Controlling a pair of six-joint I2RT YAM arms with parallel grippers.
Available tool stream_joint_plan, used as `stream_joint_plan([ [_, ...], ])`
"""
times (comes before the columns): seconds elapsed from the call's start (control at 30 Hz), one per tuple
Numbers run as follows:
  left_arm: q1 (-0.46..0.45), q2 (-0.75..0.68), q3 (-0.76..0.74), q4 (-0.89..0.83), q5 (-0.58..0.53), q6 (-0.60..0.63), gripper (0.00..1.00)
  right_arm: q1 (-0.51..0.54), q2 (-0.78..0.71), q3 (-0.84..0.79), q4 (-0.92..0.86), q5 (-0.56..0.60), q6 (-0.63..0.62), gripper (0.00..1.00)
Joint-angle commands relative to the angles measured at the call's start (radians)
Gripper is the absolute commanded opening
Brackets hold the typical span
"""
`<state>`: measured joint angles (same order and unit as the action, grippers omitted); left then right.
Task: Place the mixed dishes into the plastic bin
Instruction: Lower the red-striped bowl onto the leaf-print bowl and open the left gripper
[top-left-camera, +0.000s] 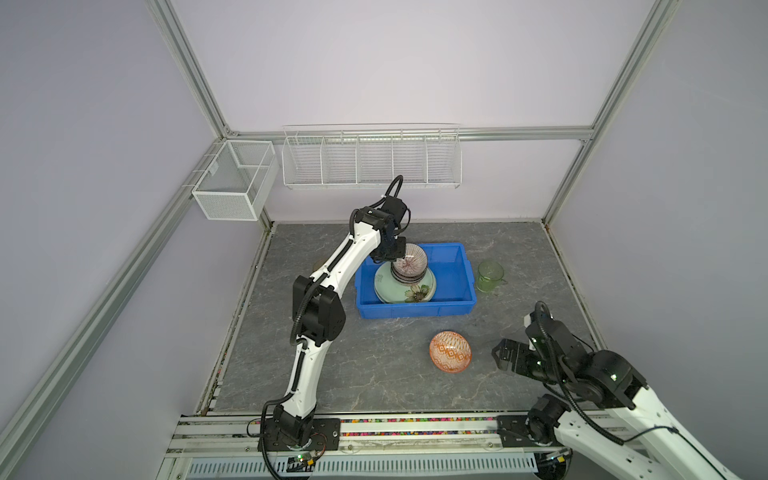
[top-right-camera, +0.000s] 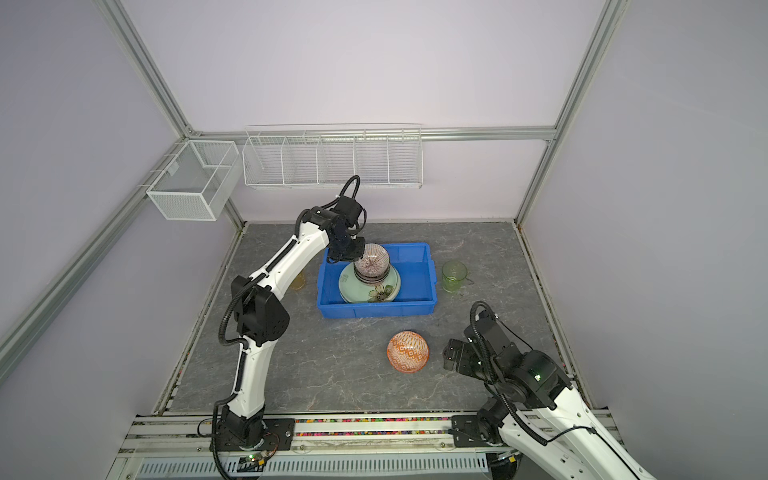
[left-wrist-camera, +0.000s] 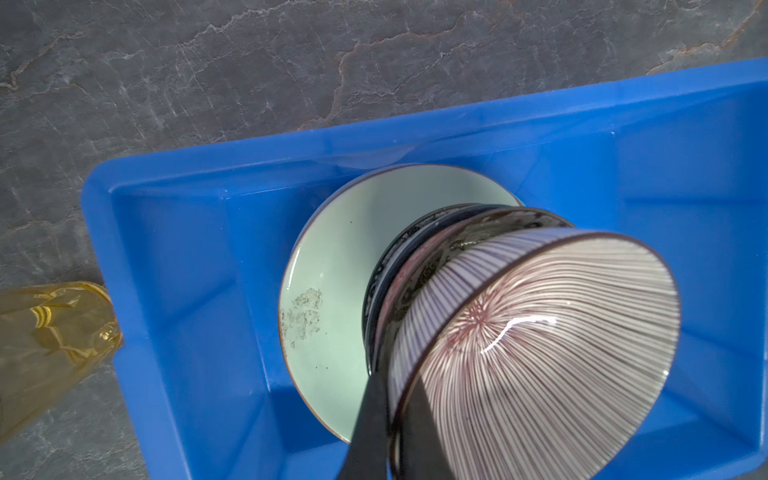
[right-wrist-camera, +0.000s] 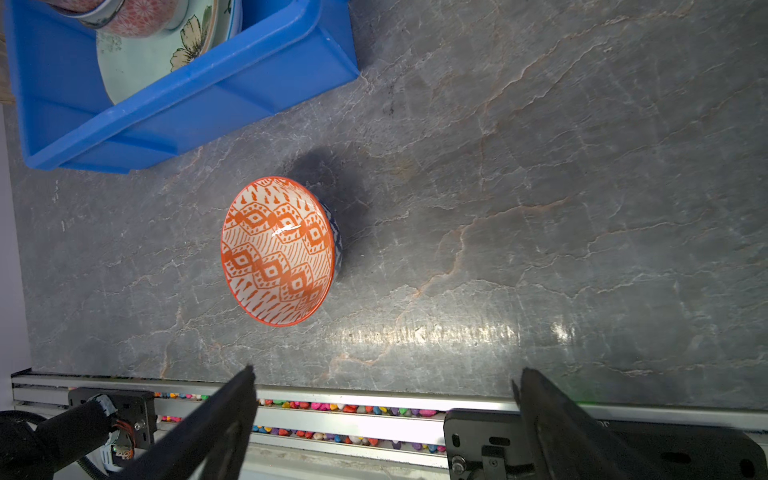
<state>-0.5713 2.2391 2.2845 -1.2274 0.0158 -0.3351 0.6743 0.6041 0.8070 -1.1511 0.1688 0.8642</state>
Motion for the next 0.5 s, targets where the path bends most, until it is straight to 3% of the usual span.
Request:
stream_joint_plan([
  [0.0,0.001,0.023,-0.003,0.012,0.027,0.003,0.0,0.006,-0.006,-0.004,-0.023,0.019,0.023,1.0],
  [0.47,0.001,0.028,0.002,0.013,0.04,0.003,0.09,0.005,0.015,-0.004,-0.012,0.023,0.008,0.99],
])
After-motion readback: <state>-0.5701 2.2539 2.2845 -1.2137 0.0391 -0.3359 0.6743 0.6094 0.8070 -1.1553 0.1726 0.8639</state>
